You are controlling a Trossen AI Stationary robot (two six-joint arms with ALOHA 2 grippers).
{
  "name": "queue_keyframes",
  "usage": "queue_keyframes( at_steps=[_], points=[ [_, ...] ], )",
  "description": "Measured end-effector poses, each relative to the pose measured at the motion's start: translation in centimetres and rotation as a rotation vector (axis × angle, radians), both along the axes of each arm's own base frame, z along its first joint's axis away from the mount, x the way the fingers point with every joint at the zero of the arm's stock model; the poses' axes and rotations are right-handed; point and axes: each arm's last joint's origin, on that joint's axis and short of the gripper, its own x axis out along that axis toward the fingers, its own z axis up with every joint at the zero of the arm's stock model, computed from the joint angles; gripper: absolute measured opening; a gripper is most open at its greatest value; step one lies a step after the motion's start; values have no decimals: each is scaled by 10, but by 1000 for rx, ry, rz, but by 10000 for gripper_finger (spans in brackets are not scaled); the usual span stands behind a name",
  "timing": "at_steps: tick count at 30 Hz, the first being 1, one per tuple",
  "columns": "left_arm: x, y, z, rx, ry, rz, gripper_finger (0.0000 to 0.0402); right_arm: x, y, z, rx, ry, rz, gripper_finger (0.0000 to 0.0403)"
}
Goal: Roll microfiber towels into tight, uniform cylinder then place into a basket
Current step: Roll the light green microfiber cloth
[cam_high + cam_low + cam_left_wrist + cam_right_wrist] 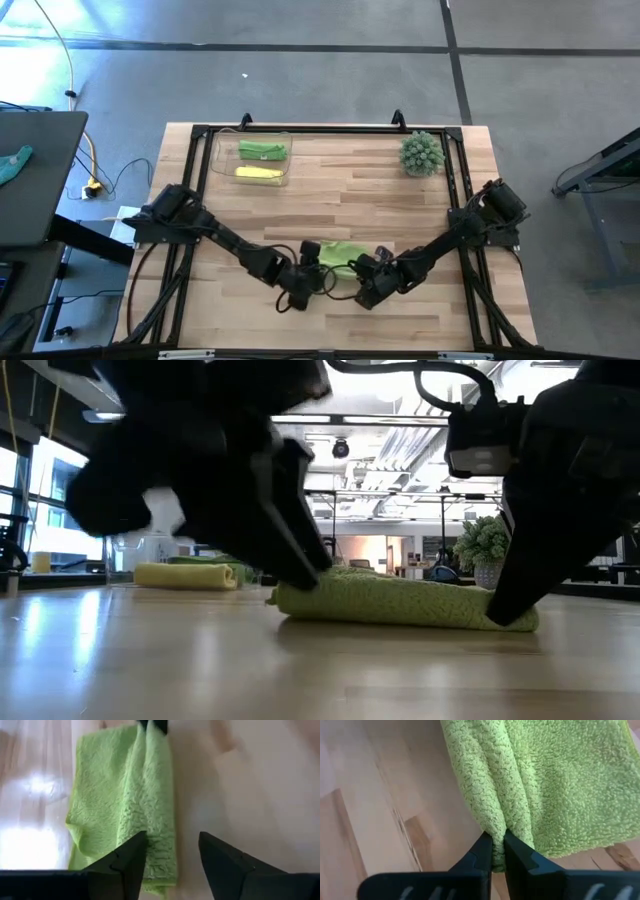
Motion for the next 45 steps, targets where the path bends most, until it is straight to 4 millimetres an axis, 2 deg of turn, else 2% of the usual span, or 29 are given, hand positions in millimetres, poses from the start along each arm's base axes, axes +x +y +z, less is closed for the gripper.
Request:
queue_keyframes(
  at_steps=[4,9,13,16,20,24,26,29,32,36,39,45],
  points=[
    [6,9,-13,82,-6,38,183,1,1,0,18,-12,4,13],
    [13,24,-21,21,3,79,184,2,2,0,25,-13,11,13],
    [16,40,-22,-175,43,172,168,2,2,2,13,-14,63,21],
    [16,53,-24,-345,103,223,146,-2,-1,14,-12,-16,116,47],
    [17,64,-24,-525,155,263,117,-15,-8,37,-57,8,196,89],
    [18,71,-24,-701,198,318,100,-22,-12,63,-63,-38,247,116],
    [18,75,-25,-790,228,347,95,-26,-9,71,-93,-84,303,120],
    [18,85,-26,-911,273,369,91,-26,8,81,-161,-224,436,121],
    [19,94,-27,-969,282,418,87,-23,25,76,-304,-317,578,121],
    [19,101,-27,-1011,299,449,82,-19,37,54,-526,-316,695,121],
    [19,103,-28,-1009,295,458,80,-16,37,36,-597,-270,666,122],
    [19,100,-28,-1005,290,462,80,-6,26,10,-571,-205,514,122]
  ],
)
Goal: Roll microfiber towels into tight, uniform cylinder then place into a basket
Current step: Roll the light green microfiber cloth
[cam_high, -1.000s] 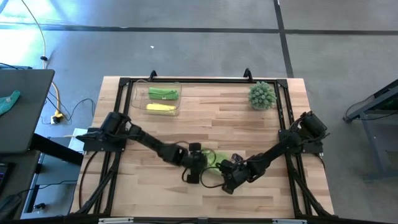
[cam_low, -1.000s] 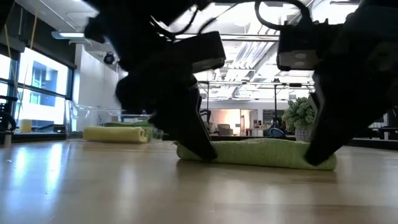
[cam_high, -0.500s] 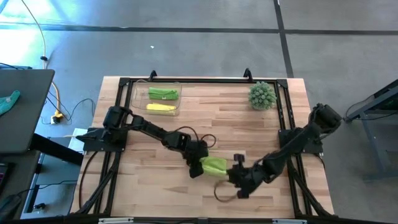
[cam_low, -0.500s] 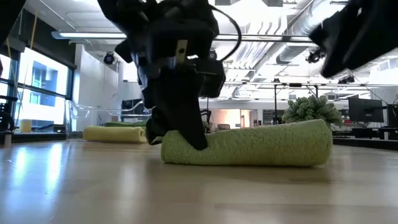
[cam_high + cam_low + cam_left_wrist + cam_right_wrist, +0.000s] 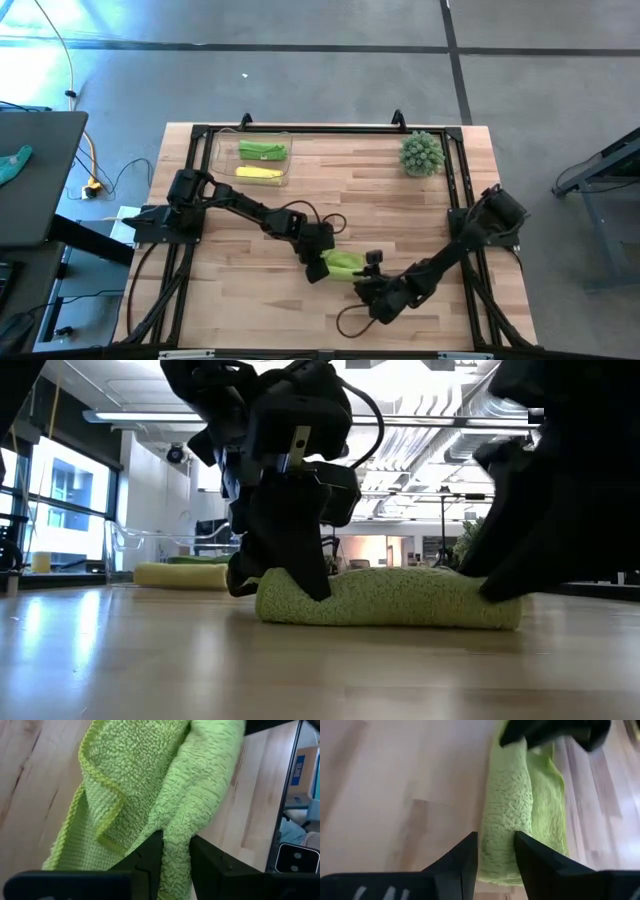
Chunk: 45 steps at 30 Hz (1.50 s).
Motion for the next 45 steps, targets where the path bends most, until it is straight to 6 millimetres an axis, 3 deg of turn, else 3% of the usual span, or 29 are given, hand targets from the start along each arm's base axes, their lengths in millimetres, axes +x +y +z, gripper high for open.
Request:
queue_keyframes(
  at_steps=[7,12,22,27,32,39,45],
  points=[
    [0,-4,4,36,-38,-49,85,9,-12,-21,151,76,-156,131],
    [-3,-4,13,113,-84,-144,102,7,-14,-25,255,81,-296,141],
    [-30,-3,43,410,-21,-350,111,3,-9,-26,280,74,-318,142],
    [-44,-19,57,483,3,-456,111,3,-9,-26,329,48,-381,142],
    [-43,-52,67,513,-124,-523,111,3,-9,-26,372,33,-431,142],
    [-32,-84,62,856,-283,-525,113,3,-9,-26,376,30,-432,142],
    [-22,-78,45,898,-256,-496,144,3,-9,-26,384,26,-437,142]
  ],
)
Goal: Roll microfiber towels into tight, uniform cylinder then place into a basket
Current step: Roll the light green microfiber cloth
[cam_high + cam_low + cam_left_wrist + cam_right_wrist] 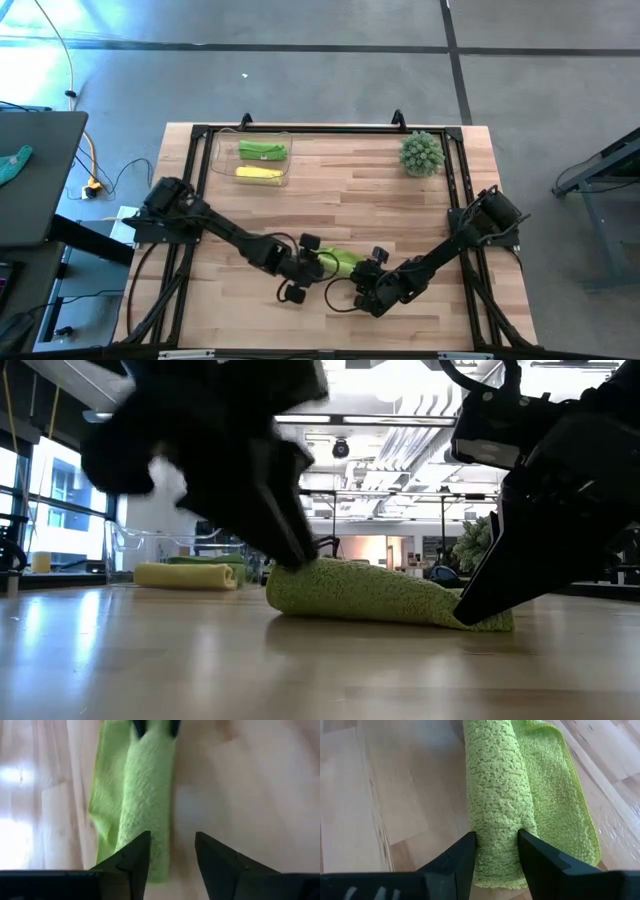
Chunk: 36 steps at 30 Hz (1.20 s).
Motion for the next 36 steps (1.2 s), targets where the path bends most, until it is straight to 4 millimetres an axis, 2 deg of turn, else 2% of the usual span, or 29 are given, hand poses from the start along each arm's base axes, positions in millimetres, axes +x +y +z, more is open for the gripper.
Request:
queue_keyframes(
  at_steps=[5,10,16,20,25,29,32,36],
  points=[
    [6,11,-17,94,19,30,172,0,0,0,5,-5,-4,142],
    [12,19,-31,170,26,44,179,0,0,0,15,-10,-15,142],
    [15,33,-42,-44,84,106,179,0,0,3,20,-7,-1,142],
    [16,41,-42,-218,127,192,165,-6,-4,19,16,45,54,142],
    [17,45,-42,-356,143,256,136,-21,-15,46,-5,129,105,142],
    [18,47,-41,-449,146,294,123,-23,-18,68,24,67,107,142],
    [19,51,-41,-536,168,299,118,-18,-8,78,6,-59,184,142],
    [20,56,-41,-585,175,323,117,-11,9,71,-115,-155,310,142]
  ],
)
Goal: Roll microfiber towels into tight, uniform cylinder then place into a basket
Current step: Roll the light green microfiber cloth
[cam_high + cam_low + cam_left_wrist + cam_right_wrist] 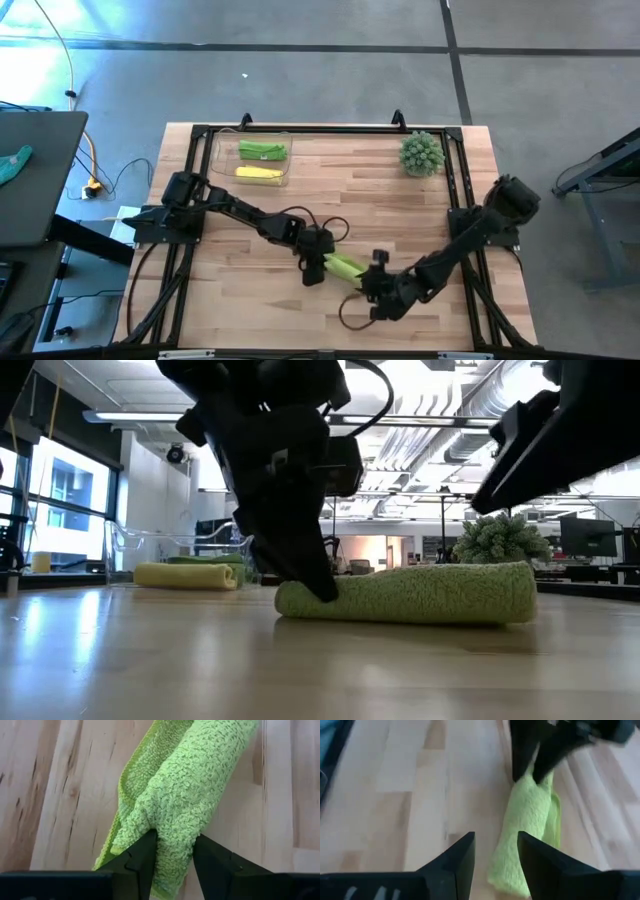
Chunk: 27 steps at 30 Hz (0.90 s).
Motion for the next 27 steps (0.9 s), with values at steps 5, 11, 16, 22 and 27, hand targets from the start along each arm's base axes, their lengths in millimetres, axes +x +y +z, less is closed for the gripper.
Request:
queue_keyframes(
  at_steps=[5,11,16,22,27],
  points=[
    [0,3,0,-23,8,44,117,6,9,-28,-166,3,78,142],
    [1,3,0,-24,5,55,117,9,7,-51,-213,56,46,142],
    [1,3,0,-17,3,66,117,9,-4,-59,-208,98,-62,142],
    [-1,-2,5,28,-19,15,117,8,-10,-59,-147,111,-174,142],
    [-2,-3,5,69,-24,10,118,7,-8,-56,-125,100,-166,142]
  ],
)
